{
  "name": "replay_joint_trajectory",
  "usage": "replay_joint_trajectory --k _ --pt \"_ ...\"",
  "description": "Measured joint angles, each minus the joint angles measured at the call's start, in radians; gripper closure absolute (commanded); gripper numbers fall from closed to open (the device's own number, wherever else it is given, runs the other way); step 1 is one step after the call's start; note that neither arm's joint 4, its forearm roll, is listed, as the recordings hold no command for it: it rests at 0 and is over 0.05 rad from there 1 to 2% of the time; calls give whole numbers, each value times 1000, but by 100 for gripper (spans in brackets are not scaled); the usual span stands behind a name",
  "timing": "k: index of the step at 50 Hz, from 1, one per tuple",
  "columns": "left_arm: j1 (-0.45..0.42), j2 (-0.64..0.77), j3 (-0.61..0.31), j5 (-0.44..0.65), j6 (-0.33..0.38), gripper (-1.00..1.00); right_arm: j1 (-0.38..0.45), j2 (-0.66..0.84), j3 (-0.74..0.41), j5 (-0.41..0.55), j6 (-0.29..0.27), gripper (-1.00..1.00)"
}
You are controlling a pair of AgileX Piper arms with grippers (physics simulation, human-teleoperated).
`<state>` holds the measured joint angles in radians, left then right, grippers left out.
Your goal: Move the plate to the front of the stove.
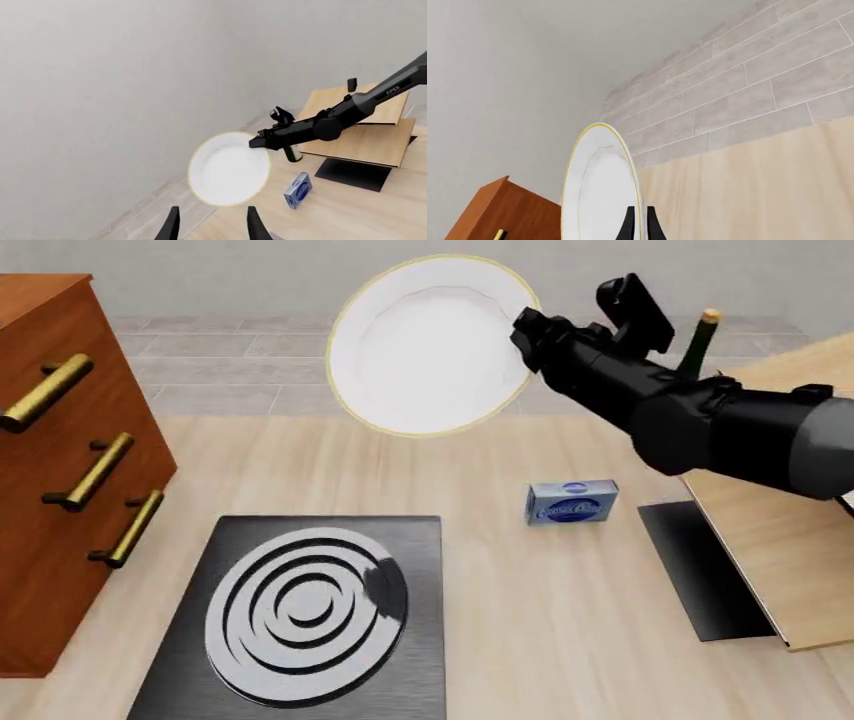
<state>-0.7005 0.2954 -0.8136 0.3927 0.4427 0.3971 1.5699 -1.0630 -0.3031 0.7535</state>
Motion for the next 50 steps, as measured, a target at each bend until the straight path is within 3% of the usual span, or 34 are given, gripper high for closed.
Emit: replay_joint_trajectory --k 50 --pt "51 -33 51 27 -4 -100 42 316 -212 -27 100 100"
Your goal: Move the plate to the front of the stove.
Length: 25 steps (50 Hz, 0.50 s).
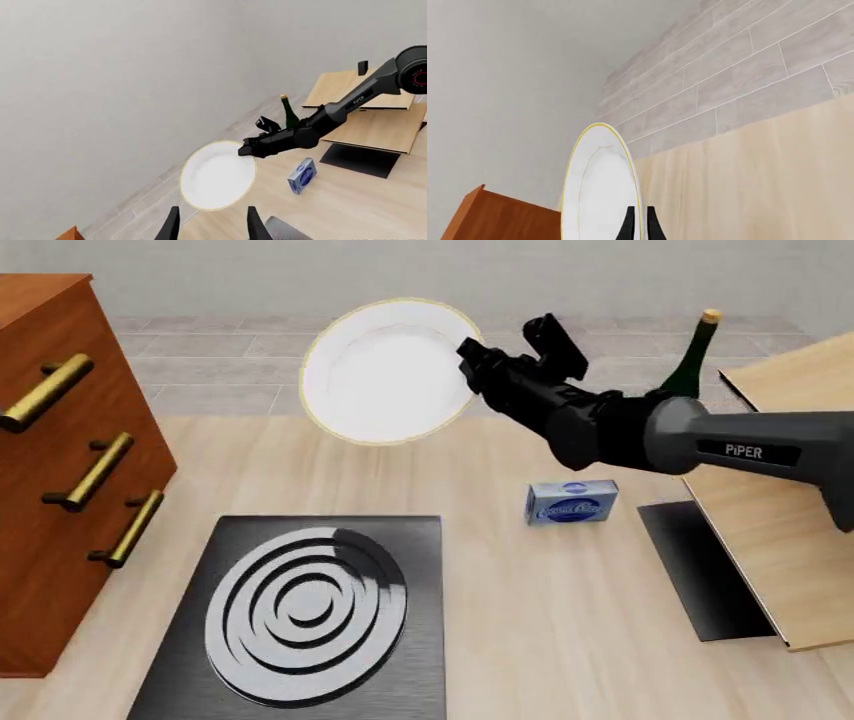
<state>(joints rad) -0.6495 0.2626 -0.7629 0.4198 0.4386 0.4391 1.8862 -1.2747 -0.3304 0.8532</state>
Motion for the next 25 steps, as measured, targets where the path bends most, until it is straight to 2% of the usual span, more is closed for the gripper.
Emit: replay_joint_trajectory --k 25 --pt "38 -17 5 23 -9 -100 1 145 -85 -34 76 100"
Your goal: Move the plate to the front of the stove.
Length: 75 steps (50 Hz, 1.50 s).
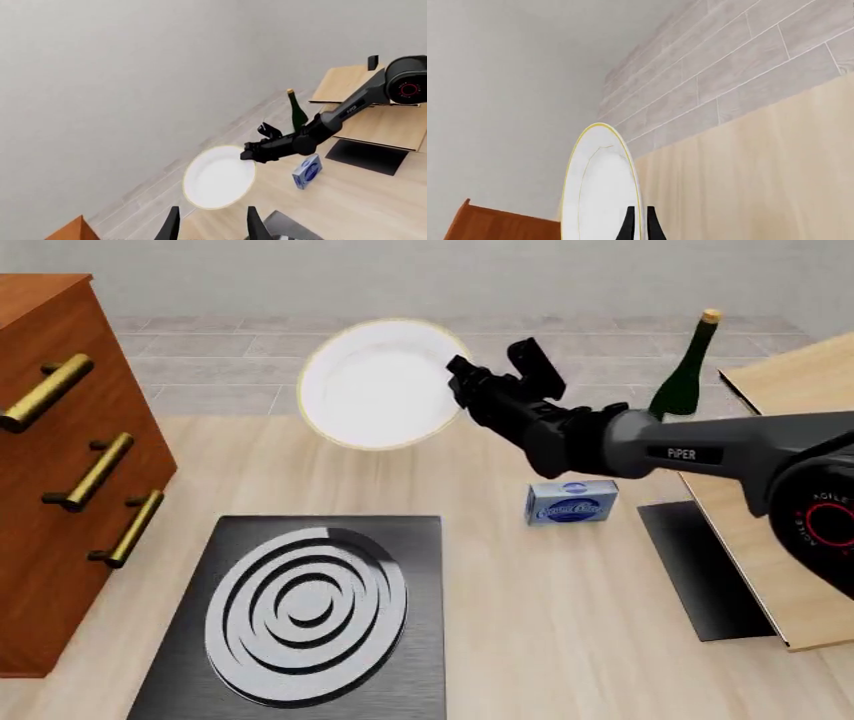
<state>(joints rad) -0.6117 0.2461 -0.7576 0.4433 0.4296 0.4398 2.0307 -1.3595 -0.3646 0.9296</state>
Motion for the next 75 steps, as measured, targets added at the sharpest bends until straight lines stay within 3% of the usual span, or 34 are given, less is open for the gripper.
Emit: replay_joint_trajectory --k 16,75 --pt "23 -14 9 8 -5 -100 1 82 -46 -9 21 100" --pt "55 -47 26 22 -13 -100 22 200 -89 -10 7 100"
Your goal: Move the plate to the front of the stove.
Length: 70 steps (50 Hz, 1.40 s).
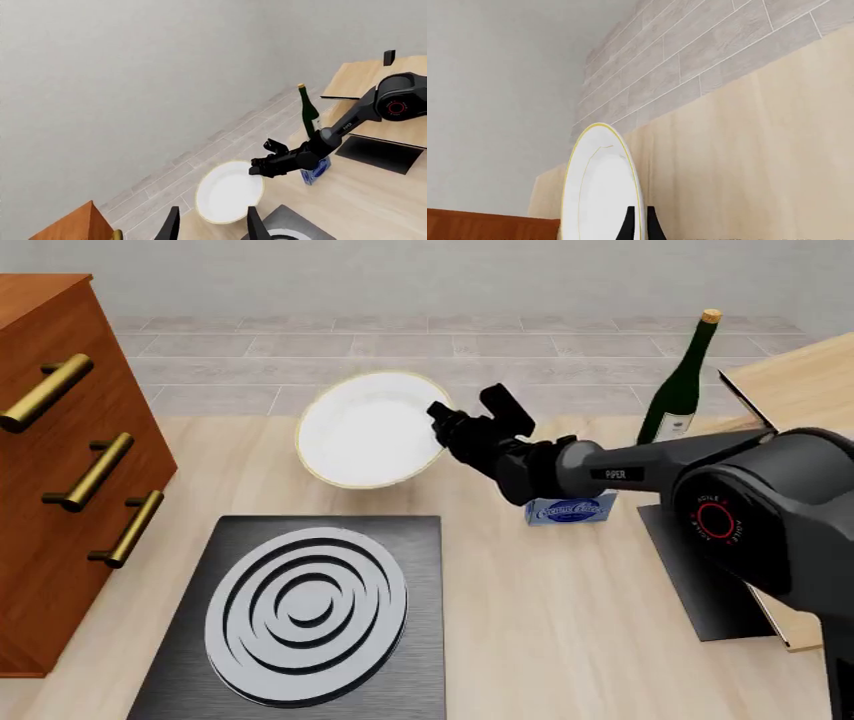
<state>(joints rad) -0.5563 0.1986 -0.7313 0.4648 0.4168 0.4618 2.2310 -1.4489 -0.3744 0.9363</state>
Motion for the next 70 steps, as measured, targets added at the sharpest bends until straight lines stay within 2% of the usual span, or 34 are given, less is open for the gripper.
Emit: replay_joint_trajectory --k 70 --pt "17 -21 21 8 -19 -100 -6 120 -36 -18 27 100"
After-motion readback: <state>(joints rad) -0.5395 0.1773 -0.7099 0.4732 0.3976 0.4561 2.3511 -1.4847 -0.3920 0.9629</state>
